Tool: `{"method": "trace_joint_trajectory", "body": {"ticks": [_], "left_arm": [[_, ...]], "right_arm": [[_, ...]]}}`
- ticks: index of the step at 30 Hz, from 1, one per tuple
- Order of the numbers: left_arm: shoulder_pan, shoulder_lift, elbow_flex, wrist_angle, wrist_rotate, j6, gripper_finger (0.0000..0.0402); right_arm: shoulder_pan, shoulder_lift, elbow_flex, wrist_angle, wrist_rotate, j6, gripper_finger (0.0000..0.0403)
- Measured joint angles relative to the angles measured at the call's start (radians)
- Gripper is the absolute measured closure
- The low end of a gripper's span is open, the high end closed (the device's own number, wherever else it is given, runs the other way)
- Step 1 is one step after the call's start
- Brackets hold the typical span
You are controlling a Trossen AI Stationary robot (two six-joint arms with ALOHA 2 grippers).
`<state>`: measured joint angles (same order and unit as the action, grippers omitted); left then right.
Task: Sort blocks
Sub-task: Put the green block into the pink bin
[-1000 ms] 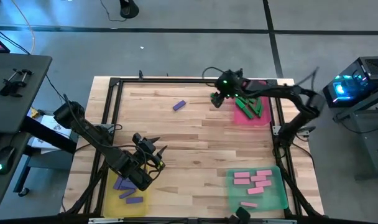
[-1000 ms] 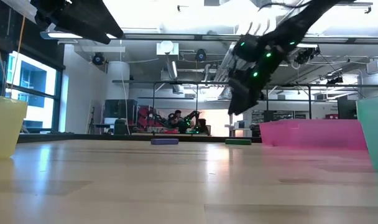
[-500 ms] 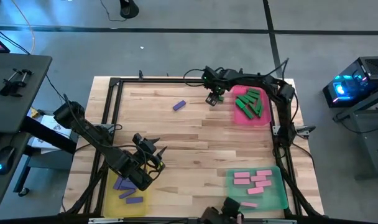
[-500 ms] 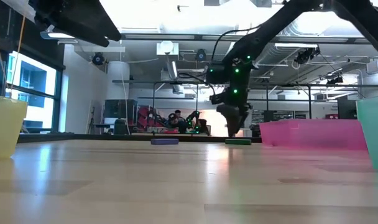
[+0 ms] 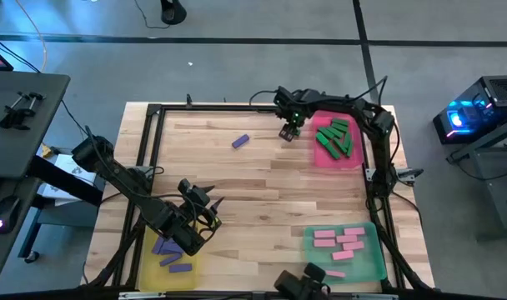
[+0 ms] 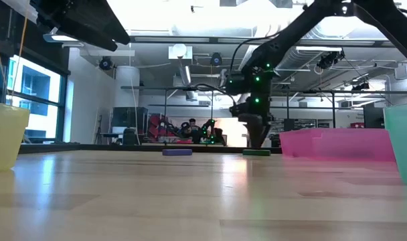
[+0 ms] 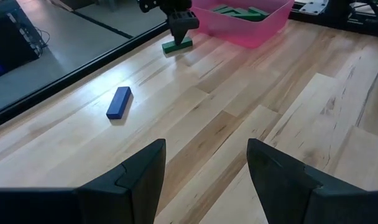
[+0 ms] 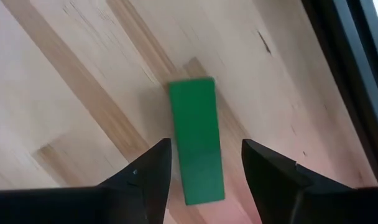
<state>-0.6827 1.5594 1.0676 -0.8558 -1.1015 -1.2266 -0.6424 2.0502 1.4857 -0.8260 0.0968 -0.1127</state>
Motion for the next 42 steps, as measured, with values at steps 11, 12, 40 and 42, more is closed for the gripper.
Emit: {"method": "trace_joint_trajectory", "body": {"ticks": [11,12,40,42], "left_arm": [[-0.002,0.0,0.0,0.016,0.001,0.0,0.019],[-0.004,0.0,0.0,0.017,0.0,0.0,0.019],[-0.027,0.0,0.0,0.024,0.0,0.0,0.019],[-0.027,0.0,0.0,0.024,0.0,0.0,0.019]], "right_arm": [[-0.005,0.0,-0.004,-0.042,-0.076,-0.031,0.024],[-0.005,0.0,-0.014,-0.029,-0.104,-0.038,0.024],[0.11,0.005,0.04,-0.133,-0.133,0.034,0.0241],[0.111,0.005,0.038,-0.121,-0.119,0.037,0.0241]]}}
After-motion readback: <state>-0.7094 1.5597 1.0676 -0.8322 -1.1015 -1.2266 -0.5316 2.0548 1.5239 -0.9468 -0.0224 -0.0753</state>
